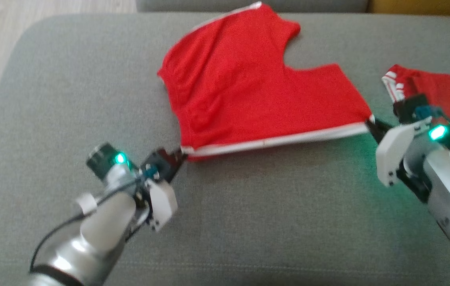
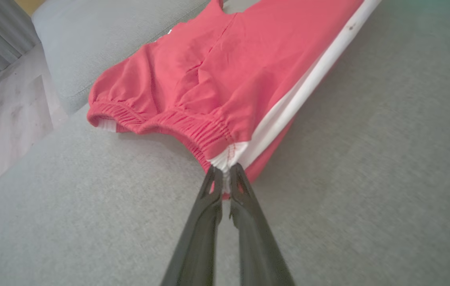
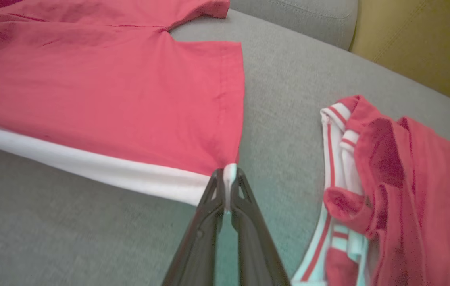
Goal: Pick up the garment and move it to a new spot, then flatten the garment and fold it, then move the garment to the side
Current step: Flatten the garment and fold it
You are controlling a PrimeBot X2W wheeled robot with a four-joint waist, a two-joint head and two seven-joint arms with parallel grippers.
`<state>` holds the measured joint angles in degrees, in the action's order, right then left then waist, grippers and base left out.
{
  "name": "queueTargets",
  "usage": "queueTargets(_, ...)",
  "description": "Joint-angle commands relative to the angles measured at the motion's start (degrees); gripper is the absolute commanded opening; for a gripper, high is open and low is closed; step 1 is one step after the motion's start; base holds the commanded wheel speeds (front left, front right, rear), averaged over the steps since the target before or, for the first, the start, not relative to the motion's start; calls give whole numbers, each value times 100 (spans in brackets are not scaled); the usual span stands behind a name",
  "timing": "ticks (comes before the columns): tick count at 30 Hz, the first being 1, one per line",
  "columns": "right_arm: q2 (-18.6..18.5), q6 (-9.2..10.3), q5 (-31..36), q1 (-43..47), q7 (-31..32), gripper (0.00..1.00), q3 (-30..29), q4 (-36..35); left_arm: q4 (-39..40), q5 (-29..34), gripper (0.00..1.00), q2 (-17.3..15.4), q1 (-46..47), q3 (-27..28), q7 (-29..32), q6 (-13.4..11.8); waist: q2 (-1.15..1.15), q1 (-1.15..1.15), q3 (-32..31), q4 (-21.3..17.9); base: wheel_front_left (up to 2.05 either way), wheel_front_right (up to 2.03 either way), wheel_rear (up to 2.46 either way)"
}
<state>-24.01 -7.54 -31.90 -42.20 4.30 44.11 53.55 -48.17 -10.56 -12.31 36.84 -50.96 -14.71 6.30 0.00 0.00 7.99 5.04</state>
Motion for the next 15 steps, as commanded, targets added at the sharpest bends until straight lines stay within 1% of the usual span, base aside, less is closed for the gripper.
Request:
queueTargets(1, -225, 5, -85, 53, 41, 0, 44, -112, 79, 7, 0, -242, 89, 190, -28, -51, 0, 0, -138, -41, 0, 0, 0)
queueTargets(6, -862, 5, -723, 389, 591, 0, 696, -879, 210, -148, 0, -244, -425, 109, -29, -2, 0, 0, -482, -136, 0, 0, 0)
queueTargets(9, -1331, 5, -1100, 548, 939, 0, 1079, -1437, 329, -229, 0, -273, -681, 5, -19, 34, 0, 0, -658, -185, 0, 0, 0)
queueTargets(15, -2223, 5, -1952, 833, 1760, 0, 1564, -2419, 859, -586, 0, -457, -1192, -321, 325, 105, 0, 0, -906, -243, 0, 0, 0)
